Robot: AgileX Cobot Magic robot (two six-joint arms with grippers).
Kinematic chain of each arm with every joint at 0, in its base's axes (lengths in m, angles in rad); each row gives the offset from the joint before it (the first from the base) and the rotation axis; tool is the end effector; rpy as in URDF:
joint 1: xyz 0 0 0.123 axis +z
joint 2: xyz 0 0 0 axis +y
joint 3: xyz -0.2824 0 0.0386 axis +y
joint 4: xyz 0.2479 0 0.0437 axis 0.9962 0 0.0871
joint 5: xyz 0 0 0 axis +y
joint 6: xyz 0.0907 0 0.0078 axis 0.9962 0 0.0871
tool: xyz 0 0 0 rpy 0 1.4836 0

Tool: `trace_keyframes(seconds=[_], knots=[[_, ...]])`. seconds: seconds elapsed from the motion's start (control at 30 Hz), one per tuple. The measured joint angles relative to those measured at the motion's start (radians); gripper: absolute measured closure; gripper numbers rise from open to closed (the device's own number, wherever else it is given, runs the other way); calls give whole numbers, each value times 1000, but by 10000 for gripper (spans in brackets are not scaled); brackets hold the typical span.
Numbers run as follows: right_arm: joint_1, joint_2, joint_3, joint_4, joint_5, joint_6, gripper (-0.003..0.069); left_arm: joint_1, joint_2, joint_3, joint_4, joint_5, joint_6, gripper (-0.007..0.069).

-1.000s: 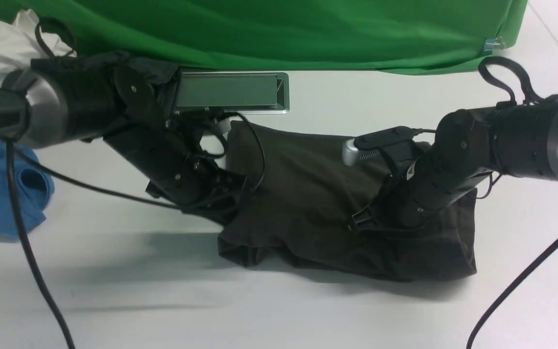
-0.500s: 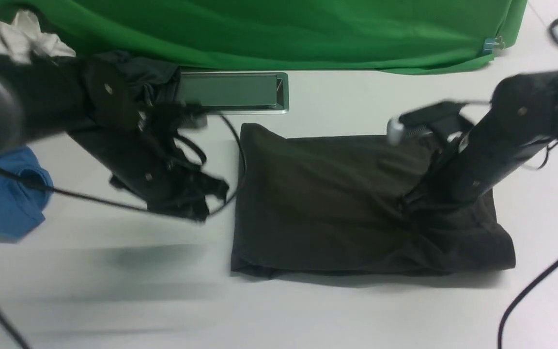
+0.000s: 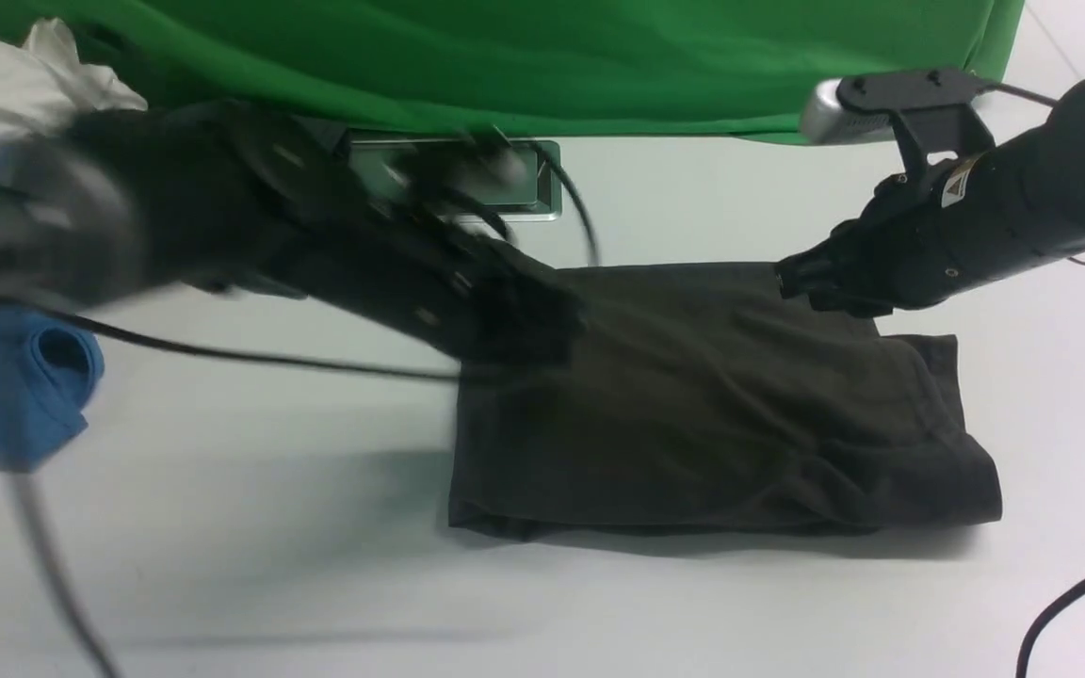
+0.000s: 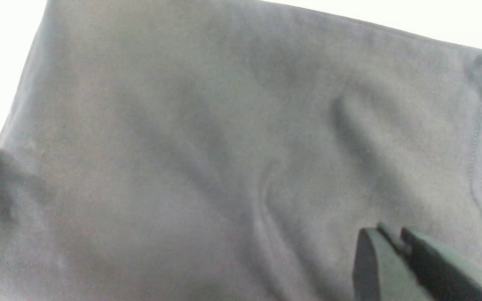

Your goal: Fold a long-sleeved shirt on a white desktop.

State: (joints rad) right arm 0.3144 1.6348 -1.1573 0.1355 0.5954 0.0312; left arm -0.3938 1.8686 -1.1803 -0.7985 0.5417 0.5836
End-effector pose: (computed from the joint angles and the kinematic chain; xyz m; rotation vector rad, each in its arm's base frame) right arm 0.3280 0.1139 0.2517 -0.2488 2.5592 0.2721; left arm 0.3423 -0.1787 0.1868 0.4782 2.5659 -0.6827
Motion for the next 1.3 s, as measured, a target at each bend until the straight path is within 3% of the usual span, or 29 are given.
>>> trace_keyframes(seconds=[0.2, 0.43, 0.73, 0.87, 1.03, 1.3], knots=[[0, -9, 0, -4, 36, 1, 549, -12, 76, 0, -5, 8, -2, 605], [-3, -101, 0, -62, 26, 12, 528, -11, -27, 0, 3, 24, -1, 605], [-75, -374, 22, -136, 26, 114, 513, 13, -309, -16, 177, 97, -83, 605], [-74, -555, 106, -141, -49, 164, 527, 13, -448, -17, 244, 186, -124, 605], [-71, -866, 343, -141, -212, 83, 629, 13, -703, 55, 357, 251, -256, 605], [-71, -1293, 707, -136, -466, 35, 633, 13, -1119, 401, 353, 329, -489, 605]])
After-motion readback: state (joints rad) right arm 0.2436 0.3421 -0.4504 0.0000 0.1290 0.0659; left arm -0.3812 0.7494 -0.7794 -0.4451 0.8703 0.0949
